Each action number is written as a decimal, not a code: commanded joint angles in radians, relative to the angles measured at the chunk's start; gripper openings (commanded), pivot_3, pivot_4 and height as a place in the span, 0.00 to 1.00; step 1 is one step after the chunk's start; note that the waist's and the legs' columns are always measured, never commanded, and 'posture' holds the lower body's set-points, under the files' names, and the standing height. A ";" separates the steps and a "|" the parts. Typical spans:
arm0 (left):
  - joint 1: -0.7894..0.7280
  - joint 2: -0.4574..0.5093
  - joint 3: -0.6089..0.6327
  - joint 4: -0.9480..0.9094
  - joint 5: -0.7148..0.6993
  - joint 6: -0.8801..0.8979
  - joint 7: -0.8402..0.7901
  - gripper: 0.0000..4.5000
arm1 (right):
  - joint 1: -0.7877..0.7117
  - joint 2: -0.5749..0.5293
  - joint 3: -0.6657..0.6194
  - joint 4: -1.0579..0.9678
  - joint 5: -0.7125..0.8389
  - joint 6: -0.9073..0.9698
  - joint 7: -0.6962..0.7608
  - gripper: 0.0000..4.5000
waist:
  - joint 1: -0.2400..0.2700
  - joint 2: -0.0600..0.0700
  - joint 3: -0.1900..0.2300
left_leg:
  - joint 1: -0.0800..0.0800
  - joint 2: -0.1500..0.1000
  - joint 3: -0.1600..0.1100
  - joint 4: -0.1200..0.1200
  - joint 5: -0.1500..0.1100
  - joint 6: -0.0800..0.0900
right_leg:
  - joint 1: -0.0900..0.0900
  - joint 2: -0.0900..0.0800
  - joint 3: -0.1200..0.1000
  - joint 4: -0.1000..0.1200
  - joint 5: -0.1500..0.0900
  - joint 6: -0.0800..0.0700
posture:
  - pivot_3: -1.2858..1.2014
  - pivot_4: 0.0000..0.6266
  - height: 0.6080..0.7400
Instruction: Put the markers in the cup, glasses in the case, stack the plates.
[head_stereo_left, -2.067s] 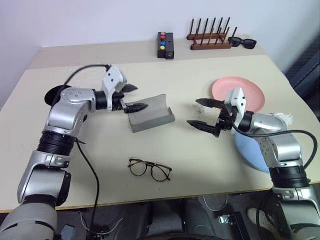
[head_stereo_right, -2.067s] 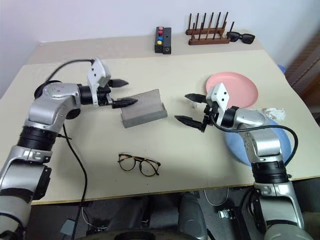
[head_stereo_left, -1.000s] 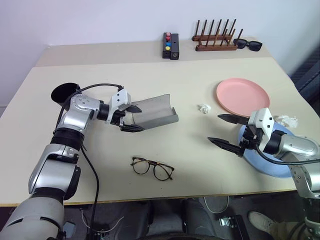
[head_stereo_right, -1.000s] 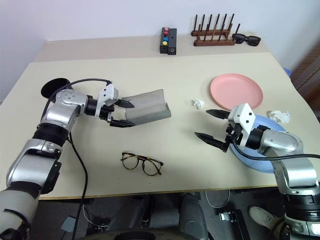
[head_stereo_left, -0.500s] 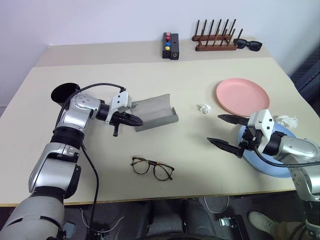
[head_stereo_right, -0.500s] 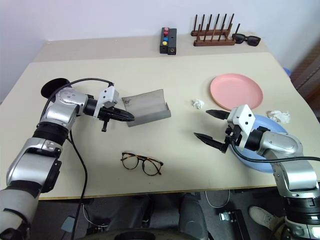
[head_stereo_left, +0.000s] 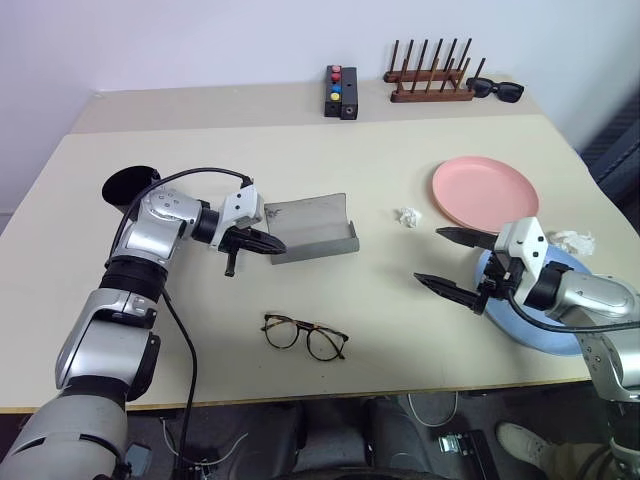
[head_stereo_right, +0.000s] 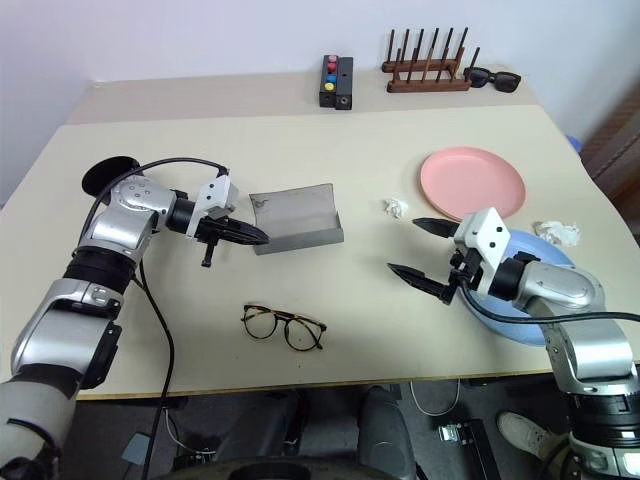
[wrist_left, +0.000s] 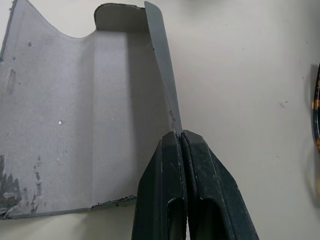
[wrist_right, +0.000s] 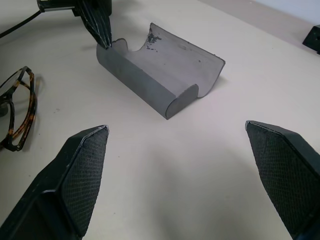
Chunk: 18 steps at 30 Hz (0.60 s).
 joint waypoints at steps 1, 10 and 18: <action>-0.009 0.020 0.007 -0.001 0.013 -0.028 0.004 0.01 | -0.015 0.005 -0.009 -0.032 0.009 -0.012 -0.007 1.00 | 0.000 0.000 0.000 | 0.000 0.000 0.000 0.000 0.000 0.000 | 0.000 0.000 0.000 0.000 0.000 0.000 | 0.52 0.24 1.00; 0.002 0.057 -0.014 -0.034 -0.005 -0.060 -0.109 0.01 | -0.028 0.002 -0.004 -0.028 0.009 -0.009 -0.009 1.00 | -0.002 0.000 0.000 | 0.000 0.000 0.000 0.000 0.000 0.000 | 0.000 0.000 0.000 0.000 0.000 0.000 | 0.52 0.24 1.00; -0.018 0.032 -0.002 -0.002 0.000 -0.064 -0.072 0.06 | -0.032 0.001 -0.001 -0.030 0.011 -0.005 -0.012 1.00 | 0.002 0.000 0.000 | 0.000 0.000 0.000 0.001 0.000 0.000 | 0.001 0.000 0.000 0.000 0.000 0.000 | 0.52 0.24 1.00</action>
